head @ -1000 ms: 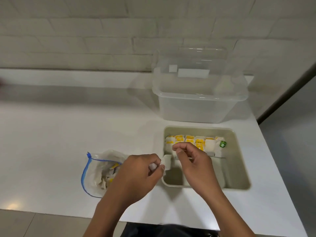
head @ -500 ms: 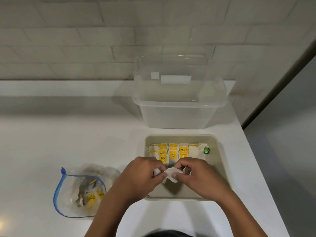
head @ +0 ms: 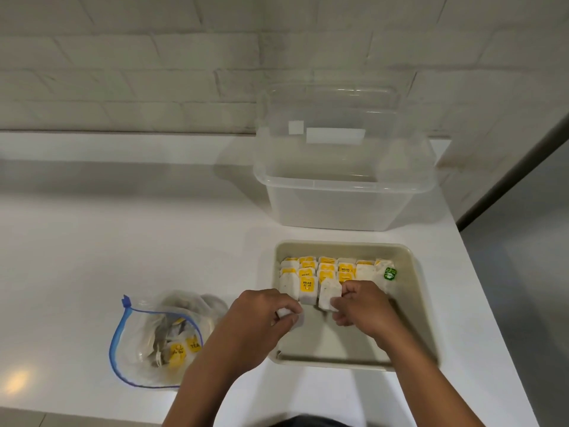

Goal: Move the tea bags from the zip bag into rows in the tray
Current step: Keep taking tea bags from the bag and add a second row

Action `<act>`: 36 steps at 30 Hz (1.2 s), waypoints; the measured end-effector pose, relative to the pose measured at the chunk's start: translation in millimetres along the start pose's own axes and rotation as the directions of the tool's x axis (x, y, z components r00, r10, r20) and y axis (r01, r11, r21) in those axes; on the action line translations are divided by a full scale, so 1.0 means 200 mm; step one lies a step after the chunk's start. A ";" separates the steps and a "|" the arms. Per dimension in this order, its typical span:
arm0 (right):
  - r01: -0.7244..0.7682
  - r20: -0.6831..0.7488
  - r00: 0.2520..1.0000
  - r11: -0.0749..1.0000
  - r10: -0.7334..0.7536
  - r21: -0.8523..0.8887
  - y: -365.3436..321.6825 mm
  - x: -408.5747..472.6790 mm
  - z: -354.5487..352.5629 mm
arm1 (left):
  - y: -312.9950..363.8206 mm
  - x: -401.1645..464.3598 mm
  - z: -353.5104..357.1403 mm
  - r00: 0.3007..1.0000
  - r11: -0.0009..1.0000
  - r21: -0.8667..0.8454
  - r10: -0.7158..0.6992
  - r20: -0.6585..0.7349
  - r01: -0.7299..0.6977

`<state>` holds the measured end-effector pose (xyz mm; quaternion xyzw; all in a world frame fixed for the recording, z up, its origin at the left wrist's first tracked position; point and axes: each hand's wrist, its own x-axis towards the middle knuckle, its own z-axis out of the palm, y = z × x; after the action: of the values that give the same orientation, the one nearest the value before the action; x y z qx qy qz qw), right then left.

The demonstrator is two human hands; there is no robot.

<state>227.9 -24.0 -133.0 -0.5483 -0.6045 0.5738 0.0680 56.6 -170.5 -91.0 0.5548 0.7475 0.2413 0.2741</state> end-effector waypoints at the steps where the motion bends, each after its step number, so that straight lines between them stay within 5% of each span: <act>1: 0.002 -0.015 1.000 1.000 -0.003 -0.020 0.00 0.01 0.01 | 0.00 0.00 0.00 1.000 1.000 -0.001 -0.002 0.004 0.002; 10: 0.036 -0.125 0.991 0.990 -0.053 -0.139 0.02 0.05 0.02 | -0.01 0.01 0.02 1.000 1.000 0.012 -0.003 -0.014 0.003; 16: 0.057 -0.131 0.981 0.856 -0.144 -0.514 0.03 0.03 -0.03 | -0.01 0.00 0.02 0.999 1.000 -0.005 0.016 -0.048 -0.016; 25: -0.075 -0.056 0.997 0.935 0.059 -0.347 0.03 0.06 0.01 | 0.00 0.00 0.02 0.998 1.000 -0.018 0.019 -0.055 -0.020; 36: -0.135 -0.048 0.991 0.974 0.128 -0.180 0.04 0.09 0.03 | 0.01 0.01 0.02 0.999 1.000 0.001 0.009 -0.050 -0.009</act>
<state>220.8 -16.4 -151.0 -0.6014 -0.6155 0.5092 -0.0096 60.4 -168.2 -93.0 0.5521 0.7516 0.2562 0.2541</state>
